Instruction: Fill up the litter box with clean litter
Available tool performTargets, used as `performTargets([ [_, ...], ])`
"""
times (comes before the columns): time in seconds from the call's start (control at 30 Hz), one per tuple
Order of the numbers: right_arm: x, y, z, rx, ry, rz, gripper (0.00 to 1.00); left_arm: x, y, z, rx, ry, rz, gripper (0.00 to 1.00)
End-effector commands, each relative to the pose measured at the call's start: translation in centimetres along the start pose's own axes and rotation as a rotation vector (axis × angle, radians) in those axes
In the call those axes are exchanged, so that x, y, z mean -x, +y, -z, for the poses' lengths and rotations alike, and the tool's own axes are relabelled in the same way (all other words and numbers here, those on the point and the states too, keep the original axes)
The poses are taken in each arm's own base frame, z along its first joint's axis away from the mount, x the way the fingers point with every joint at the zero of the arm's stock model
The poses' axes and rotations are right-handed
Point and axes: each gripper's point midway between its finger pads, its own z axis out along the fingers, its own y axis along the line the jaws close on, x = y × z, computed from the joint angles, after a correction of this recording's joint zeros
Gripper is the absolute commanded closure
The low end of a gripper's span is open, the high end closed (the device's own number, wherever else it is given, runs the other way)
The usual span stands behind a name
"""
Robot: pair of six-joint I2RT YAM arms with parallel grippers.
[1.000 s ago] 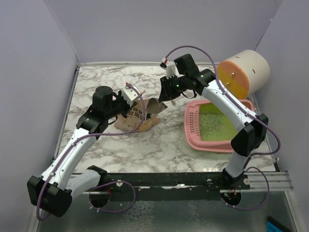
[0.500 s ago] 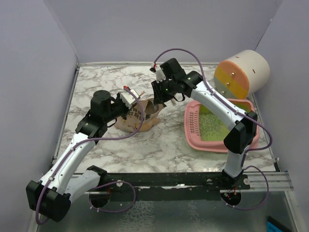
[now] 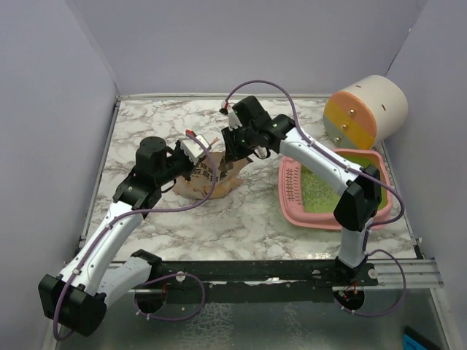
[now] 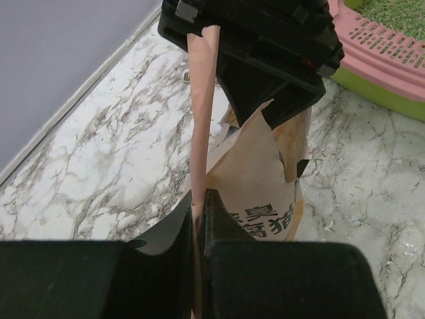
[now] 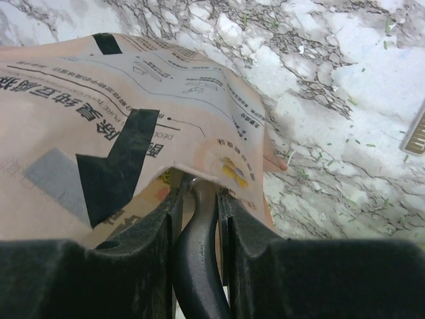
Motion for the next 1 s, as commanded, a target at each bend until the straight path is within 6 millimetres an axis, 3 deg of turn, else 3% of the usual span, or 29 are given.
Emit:
performTargets([
  [0.0,-2.8,-2.7,-4.0,-0.136,0.075,0.009,0.99,6.8,0.6,1.8,0.029,-0.225,-0.078,1.00],
  [0.23,-5.9,-2.7,-6.3,-0.156,0.145,0.020,0.99,6.7,0.3,1.5,0.013,-0.223,-0.066,1.00],
  [0.5,-11.0,-2.7,-8.6,-0.116,0.214,-0.026,0.99,5.1,0.2,0.7,0.006,-0.197,-0.058,1.00],
  [0.67,-13.2,-2.1,-9.8,-0.062,0.235,-0.059,0.99,4.3,0.1,0.3,0.005,-0.179,-0.053,1.00],
  [0.8,-13.3,-0.6,-10.6,0.027,0.219,-0.090,0.99,4.0,0.2,0.2,0.010,-0.172,-0.053,1.00],
  [0.97,-12.1,1.9,-10.7,0.162,0.165,-0.150,0.99,3.4,0.3,0.2,0.020,-0.154,-0.056,1.00],
])
